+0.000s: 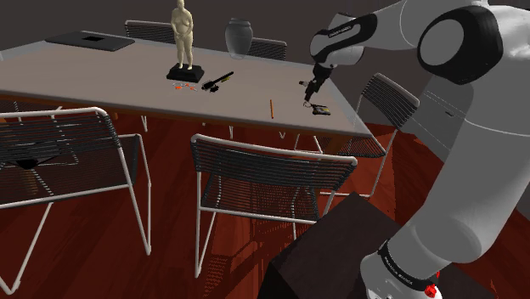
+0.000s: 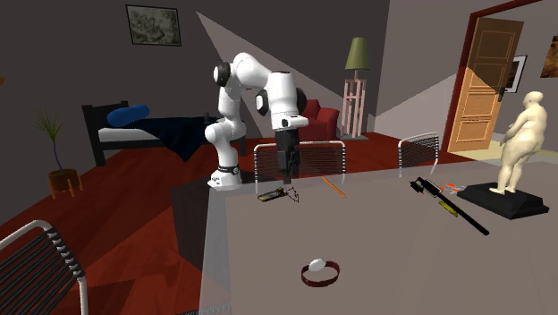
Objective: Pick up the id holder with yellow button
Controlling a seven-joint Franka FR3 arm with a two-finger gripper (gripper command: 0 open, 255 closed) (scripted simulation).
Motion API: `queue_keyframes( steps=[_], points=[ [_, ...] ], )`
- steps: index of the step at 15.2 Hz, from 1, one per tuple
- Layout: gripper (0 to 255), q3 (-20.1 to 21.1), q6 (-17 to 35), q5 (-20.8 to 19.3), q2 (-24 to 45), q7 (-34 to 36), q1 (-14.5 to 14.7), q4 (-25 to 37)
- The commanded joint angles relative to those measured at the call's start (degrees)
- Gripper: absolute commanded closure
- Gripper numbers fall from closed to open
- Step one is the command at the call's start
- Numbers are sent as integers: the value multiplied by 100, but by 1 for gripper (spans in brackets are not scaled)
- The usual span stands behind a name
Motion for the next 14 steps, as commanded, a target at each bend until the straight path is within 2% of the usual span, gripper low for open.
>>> queue_keyframes(
  steps=[1, 7, 8, 14],
  points=[
    [0, 13, 112, 45, 80, -47, -20, -30],
    [0, 46, 419, 131, 219, -102, -43, -209],
    [255, 45, 421, 127, 215, -97, -39, -215],
    [255, 46, 422, 126, 214, -95, -37, -217]
  ],
)
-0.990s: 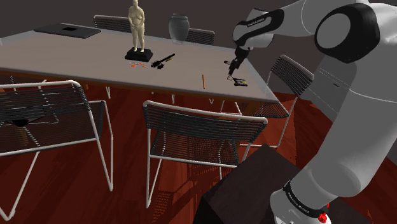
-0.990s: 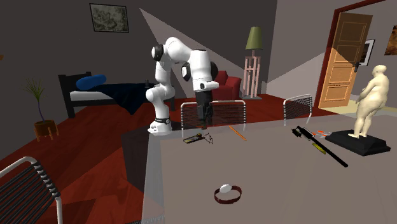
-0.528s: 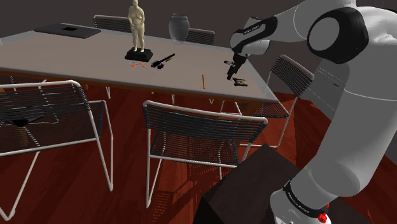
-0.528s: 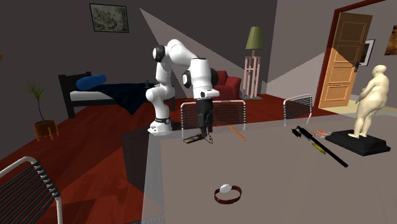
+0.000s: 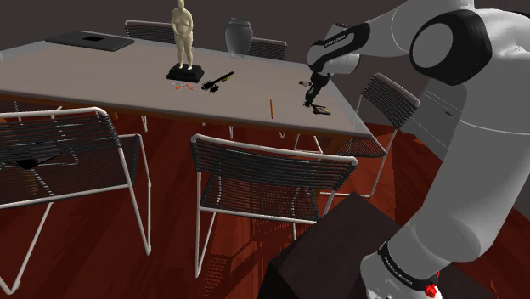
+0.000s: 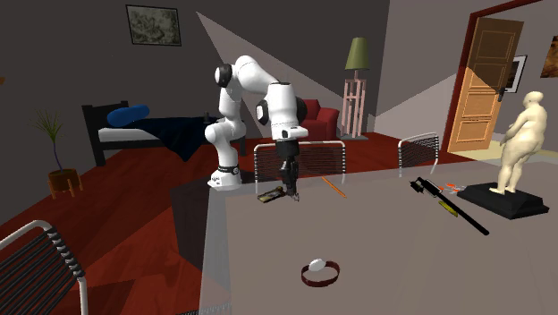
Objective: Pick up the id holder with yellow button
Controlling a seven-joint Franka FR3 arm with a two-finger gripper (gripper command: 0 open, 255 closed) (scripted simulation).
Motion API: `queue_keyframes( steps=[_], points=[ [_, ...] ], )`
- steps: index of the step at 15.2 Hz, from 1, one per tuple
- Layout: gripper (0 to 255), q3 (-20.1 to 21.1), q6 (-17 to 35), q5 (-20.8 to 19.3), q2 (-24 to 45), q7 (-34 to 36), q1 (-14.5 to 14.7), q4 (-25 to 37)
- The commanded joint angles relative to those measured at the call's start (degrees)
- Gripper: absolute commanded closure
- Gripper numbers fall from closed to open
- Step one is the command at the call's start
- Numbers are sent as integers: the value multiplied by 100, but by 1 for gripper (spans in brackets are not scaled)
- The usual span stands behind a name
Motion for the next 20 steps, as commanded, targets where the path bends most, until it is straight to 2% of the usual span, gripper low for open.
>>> queue_keyframes(
  steps=[1, 3, 18, 20],
  points=[
    [255, 4, -2, 1, 7, 1, 2, -2],
    [255, 3, -4, 6, 10, -8, -3, 2],
    [255, -79, -1039, -224, -362, 140, 45, 693],
    [255, -79, -1049, -225, -365, 141, 45, 702]
  ],
)
